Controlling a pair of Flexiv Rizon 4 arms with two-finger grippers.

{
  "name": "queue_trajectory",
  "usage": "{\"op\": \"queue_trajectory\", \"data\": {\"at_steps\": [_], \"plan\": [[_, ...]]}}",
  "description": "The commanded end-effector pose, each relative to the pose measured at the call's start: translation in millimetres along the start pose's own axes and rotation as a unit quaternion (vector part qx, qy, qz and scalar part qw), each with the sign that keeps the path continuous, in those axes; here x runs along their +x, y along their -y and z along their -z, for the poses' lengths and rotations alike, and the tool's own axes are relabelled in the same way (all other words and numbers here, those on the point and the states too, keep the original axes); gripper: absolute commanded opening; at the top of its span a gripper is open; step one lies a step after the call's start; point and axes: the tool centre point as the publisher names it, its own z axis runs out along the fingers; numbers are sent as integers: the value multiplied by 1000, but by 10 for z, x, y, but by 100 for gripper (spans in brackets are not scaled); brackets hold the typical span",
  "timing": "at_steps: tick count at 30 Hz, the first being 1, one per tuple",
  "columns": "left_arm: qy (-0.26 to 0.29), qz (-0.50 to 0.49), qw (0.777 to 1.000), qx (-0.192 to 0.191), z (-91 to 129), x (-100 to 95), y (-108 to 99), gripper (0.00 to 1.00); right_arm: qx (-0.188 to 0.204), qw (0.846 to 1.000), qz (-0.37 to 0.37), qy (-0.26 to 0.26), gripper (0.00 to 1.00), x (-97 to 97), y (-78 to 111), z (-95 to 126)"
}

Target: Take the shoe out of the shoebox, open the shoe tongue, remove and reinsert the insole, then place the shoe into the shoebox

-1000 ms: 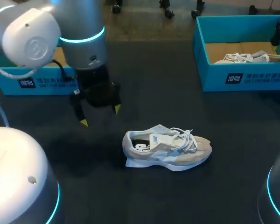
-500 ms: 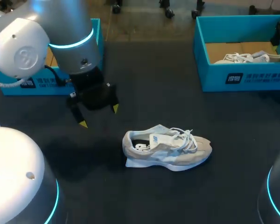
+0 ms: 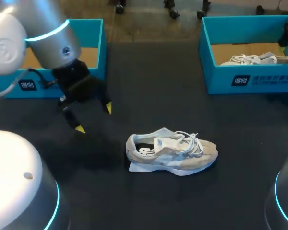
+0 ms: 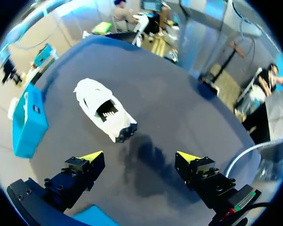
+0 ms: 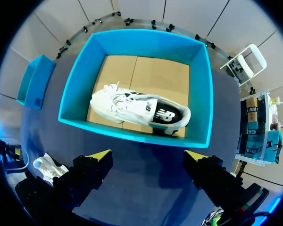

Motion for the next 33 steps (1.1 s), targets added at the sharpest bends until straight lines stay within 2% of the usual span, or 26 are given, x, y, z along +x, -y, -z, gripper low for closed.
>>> {"op": "queue_trajectory", "data": {"at_steps": [1,13,16,22,24,27,30,33], "plan": [[12,20,998,54,-91,86,-153,100,0,1000,0,0,100,0,2,3],[64,82,984,145,-195,214,-283,100,0,1000,0,0,100,0,2,3],[76,95,982,148,-209,243,-276,100,0,1000,0,0,100,0,2,3],[92,128,972,177,-229,284,-280,100,0,1000,0,0,100,0,2,3],[117,143,966,181,-232,302,-281,100,0,1000,0,0,100,0,2,3],[153,185,947,212,-204,319,-291,100,0,1000,0,0,100,0,2,3],[166,221,929,246,-212,349,-312,100,0,1000,0,0,100,0,2,3],[169,238,923,252,-279,393,-352,100,0,1000,0,0,100,0,2,3]]}}
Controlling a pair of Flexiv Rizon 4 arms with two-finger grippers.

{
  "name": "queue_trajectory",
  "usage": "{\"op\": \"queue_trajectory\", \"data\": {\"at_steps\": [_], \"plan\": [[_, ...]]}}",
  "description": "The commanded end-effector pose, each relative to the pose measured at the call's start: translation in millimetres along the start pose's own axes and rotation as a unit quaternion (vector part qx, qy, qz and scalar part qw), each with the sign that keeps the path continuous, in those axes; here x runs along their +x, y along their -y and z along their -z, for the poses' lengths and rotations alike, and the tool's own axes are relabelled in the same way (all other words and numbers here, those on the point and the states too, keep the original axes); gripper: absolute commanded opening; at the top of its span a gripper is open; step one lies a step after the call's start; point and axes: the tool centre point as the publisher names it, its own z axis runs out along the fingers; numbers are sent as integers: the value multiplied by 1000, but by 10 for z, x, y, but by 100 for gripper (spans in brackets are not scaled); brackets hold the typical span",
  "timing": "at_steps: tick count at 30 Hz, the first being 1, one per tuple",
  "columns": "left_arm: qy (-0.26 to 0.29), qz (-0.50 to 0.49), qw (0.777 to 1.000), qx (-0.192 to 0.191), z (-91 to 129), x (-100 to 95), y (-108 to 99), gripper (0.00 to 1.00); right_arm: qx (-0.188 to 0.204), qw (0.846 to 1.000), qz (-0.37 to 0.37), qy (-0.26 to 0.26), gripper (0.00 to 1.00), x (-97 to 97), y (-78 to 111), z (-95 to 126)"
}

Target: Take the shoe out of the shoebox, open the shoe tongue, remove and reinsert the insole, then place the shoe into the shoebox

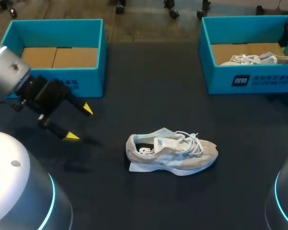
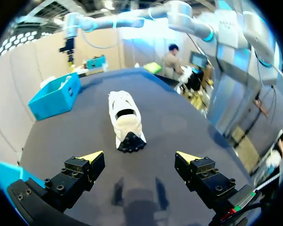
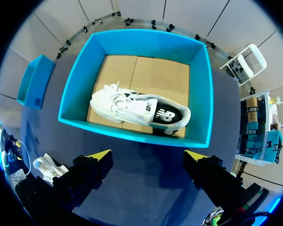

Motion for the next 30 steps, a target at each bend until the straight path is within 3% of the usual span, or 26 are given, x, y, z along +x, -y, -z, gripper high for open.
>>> {"op": "queue_trajectory", "data": {"at_steps": [1,16,30], "plan": [[57,24,998,30,-50,107,-154,100,0,1000,0,0,100,-1,2,2],[102,45,988,111,-243,118,-436,100,0,1000,0,0,100,-1,2,2],[99,51,988,111,-285,112,-467,100,0,1000,0,0,100,-1,2,2]]}}
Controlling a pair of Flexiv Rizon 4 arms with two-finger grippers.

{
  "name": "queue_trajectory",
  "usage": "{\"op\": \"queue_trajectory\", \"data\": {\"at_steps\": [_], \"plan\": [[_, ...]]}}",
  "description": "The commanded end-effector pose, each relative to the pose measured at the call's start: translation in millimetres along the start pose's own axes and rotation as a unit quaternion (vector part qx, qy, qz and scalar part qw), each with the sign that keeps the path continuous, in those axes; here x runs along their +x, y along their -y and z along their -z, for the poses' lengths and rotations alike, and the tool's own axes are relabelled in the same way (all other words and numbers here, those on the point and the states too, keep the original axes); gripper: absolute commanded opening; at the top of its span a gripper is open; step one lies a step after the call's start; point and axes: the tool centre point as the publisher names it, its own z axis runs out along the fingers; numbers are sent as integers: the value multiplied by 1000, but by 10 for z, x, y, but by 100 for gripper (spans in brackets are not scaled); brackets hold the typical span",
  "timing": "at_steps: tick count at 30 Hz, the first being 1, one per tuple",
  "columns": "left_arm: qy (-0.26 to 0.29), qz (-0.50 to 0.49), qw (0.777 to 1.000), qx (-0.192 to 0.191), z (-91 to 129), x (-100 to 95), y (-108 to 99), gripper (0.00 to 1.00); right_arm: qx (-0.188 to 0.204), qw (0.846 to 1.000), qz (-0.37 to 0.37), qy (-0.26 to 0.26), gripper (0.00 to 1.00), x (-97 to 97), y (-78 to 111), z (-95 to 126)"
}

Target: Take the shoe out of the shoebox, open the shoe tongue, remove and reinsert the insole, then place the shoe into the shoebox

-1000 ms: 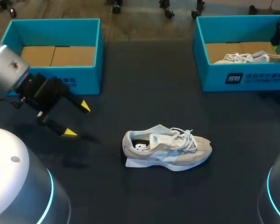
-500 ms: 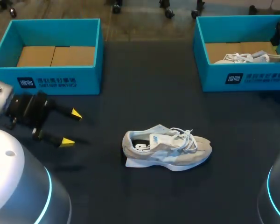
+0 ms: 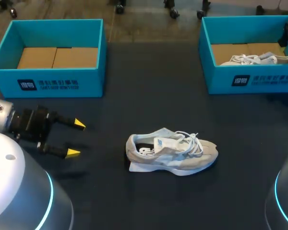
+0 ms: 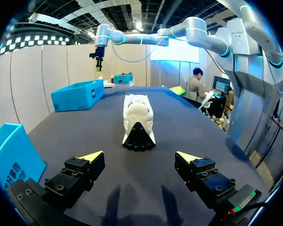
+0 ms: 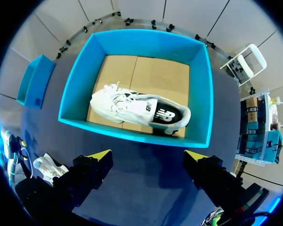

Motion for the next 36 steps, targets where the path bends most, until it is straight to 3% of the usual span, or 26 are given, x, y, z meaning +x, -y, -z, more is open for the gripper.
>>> {"op": "queue_trajectory", "data": {"at_steps": [1,18,27,36], "plan": [[1,0,1000,-1,0,7,5,100,0,1000,0,0,100,-1,2,3],[1,0,1000,-1,0,7,5,100,0,1000,0,0,100,-1,2,3],[11,-5,1000,24,-322,-127,-116,100,0,1000,0,0,100,-1,2,3],[18,1,999,32,-863,-107,-89,100,0,1000,0,0,100,-1,2,3]]}}
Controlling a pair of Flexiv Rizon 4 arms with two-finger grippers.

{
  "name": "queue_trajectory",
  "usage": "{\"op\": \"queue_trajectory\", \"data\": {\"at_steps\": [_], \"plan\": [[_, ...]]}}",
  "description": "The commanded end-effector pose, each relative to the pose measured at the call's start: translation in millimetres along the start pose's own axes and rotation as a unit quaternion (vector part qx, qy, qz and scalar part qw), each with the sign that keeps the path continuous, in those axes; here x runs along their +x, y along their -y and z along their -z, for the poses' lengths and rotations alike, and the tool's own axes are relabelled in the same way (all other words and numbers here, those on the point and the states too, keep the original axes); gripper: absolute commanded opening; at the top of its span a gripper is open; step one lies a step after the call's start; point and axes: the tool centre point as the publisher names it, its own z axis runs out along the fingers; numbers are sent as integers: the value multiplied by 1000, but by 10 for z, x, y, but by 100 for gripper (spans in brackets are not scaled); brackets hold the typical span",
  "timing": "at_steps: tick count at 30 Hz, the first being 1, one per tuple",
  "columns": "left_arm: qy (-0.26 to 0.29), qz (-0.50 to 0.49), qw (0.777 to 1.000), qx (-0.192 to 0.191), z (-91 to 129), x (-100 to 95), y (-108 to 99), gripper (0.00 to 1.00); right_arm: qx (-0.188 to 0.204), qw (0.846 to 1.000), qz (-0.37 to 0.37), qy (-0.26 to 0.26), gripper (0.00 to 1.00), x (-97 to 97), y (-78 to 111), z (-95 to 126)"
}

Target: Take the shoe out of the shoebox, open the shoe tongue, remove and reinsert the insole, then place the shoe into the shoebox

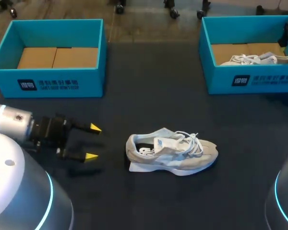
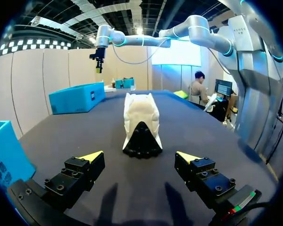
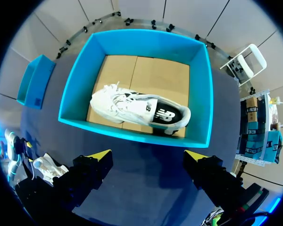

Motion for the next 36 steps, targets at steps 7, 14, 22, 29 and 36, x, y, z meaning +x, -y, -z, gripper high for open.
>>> {"op": "queue_trajectory", "data": {"at_steps": [7,14,22,29,36], "plan": [[-11,26,1000,11,-573,86,30,100,0,1000,0,0,100,-1,2,2],[-17,38,999,8,-759,120,52,100,0,1000,0,0,100,-1,2,2],[-21,46,999,8,-970,211,100,100,0,1000,0,0,100,-1,2,2],[-16,47,999,13,-1130,293,109,100,0,1000,0,0,100,-1,2,2],[-13,43,999,16,-1259,300,91,100,0,1000,0,0,100,-1,2,2]]}}
